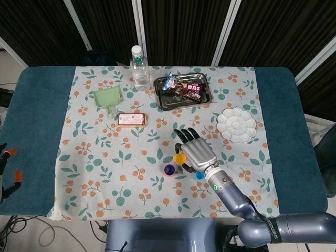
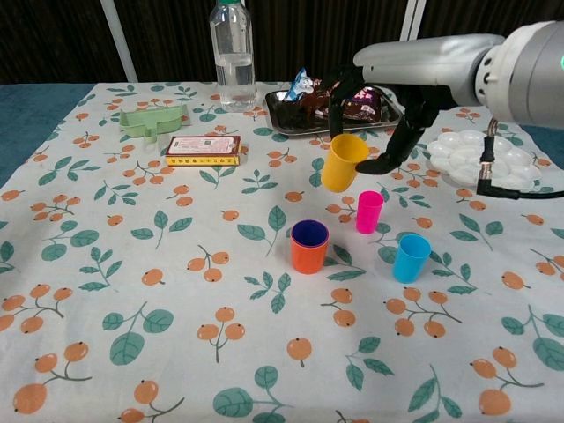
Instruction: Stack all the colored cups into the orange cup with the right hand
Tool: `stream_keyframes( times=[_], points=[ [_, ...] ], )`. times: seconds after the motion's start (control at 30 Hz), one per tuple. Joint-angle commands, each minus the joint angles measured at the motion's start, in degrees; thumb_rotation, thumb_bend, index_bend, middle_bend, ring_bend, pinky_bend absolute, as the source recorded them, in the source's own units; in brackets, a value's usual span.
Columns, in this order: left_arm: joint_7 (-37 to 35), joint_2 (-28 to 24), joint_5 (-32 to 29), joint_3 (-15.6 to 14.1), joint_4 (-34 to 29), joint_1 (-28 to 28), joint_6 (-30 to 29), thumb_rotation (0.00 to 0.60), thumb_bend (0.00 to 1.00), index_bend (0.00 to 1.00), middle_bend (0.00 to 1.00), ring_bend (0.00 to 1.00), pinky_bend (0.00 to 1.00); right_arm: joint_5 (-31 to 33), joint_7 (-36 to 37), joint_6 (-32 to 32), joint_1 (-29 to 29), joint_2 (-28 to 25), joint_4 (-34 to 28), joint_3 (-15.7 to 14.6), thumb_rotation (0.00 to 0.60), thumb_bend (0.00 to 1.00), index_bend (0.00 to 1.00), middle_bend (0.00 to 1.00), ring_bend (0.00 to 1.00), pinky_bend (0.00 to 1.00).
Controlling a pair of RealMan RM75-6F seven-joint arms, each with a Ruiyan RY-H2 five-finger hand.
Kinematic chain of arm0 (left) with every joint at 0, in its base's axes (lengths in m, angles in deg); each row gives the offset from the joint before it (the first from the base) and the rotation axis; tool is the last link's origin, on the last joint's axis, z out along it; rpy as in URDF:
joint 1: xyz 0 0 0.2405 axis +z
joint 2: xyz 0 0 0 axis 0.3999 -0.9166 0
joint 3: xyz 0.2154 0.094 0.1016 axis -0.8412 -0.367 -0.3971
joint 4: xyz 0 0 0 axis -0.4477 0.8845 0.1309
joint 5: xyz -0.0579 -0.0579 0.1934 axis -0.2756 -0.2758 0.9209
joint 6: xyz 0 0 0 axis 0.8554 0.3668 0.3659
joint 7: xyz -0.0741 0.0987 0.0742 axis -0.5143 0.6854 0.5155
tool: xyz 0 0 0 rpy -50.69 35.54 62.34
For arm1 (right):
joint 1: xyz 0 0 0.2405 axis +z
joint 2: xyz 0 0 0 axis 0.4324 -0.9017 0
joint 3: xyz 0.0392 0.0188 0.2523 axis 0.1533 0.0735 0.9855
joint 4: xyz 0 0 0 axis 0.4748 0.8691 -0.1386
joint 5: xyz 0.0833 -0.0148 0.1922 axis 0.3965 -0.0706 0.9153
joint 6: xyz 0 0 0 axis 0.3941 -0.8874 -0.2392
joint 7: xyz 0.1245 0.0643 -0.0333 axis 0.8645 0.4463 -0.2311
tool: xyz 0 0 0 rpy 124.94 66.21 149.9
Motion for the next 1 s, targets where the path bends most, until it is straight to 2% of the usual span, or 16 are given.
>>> stream_keyframes(
  times=[0.03,0.37,1.0],
  points=[
    [0.0,0.0,0.0,0.1,0.0,0.0,-0.1,0.600,0.46,0.22,0.06,0.00,0.05,-1.5,-0.5,-1.6,-1.1,2.2,0.0,-1.3,0.600,0.39,0.49,0.00,0.00,0.04],
    [0.0,0.0,0.0,0.0,0.0,0.0,0.1,0.600,0.46,0.22,0.06,0.00,0.05,-3.9,-1.2,-3.5,-2.6,6.4,0.8,-3.4,0.600,0.40,0.49,0.00,0.00,0.04],
    [-0.1,0.0,-0.2,0.1,0.1,0.0,0.0,0.600,0.46,0.22,0.06,0.00,0.05,-2.5,-1.8,-3.2,-2.6,10.7,4.4,-1.9,0.600,0.40,0.49,0.00,0.00,0.05]
  ],
)
